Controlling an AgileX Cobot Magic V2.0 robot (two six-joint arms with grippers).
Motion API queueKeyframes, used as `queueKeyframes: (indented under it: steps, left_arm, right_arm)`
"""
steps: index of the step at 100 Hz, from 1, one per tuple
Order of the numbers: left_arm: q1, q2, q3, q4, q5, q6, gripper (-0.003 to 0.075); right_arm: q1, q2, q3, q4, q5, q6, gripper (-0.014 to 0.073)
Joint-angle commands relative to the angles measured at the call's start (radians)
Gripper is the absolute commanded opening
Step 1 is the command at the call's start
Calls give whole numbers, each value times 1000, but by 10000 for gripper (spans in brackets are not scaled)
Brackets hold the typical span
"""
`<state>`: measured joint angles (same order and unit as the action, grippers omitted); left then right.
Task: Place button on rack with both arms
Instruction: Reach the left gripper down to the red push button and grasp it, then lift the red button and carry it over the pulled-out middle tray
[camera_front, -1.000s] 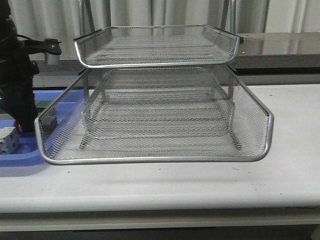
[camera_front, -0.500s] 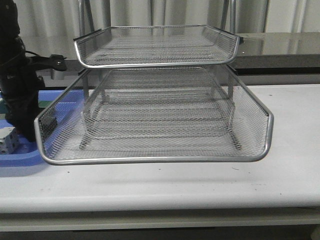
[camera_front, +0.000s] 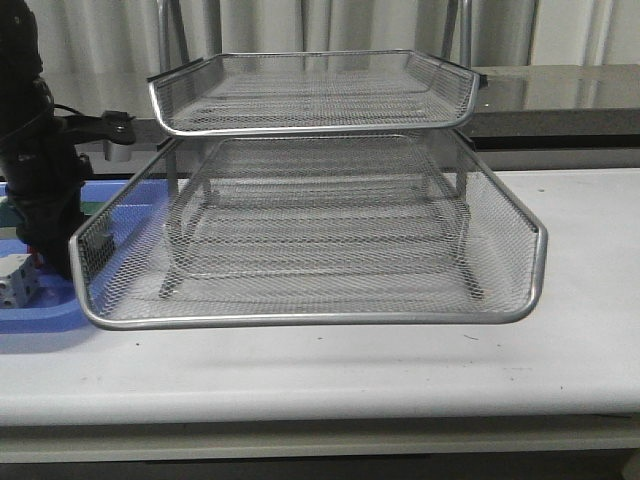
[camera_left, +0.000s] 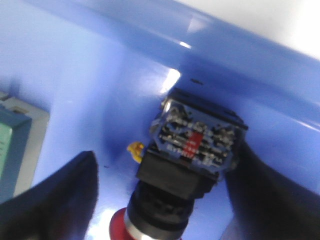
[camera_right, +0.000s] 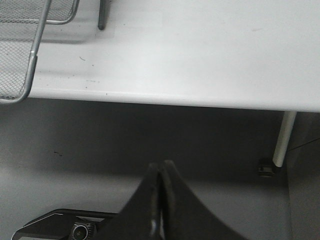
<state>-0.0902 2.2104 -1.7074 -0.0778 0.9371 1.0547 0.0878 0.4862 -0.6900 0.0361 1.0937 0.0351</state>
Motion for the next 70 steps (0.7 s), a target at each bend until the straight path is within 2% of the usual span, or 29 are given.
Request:
queueKeyframes:
  steps: [1, 20, 32, 55, 70]
  left_arm:
    - [-4, -56, -30, -17, -21, 1, 367]
    - [-4, -56, -30, -17, -23, 1, 180]
    - [-4, -56, -36, -17, -22, 1, 99]
    - [-4, -56, -141, -17, 114, -32, 1]
    - [-4, -58, -250, -17, 242, -97, -20]
  right_arm:
    - [-1, 5, -33, -9, -51, 0, -68]
    - [-1, 5, -33, -9, -51, 0, -68]
    - [-1, 5, -33, -9, -51, 0, -68]
    - [-1, 5, -33, -9, -51, 0, -68]
    - [-1, 5, -33, -9, -51, 0, -68]
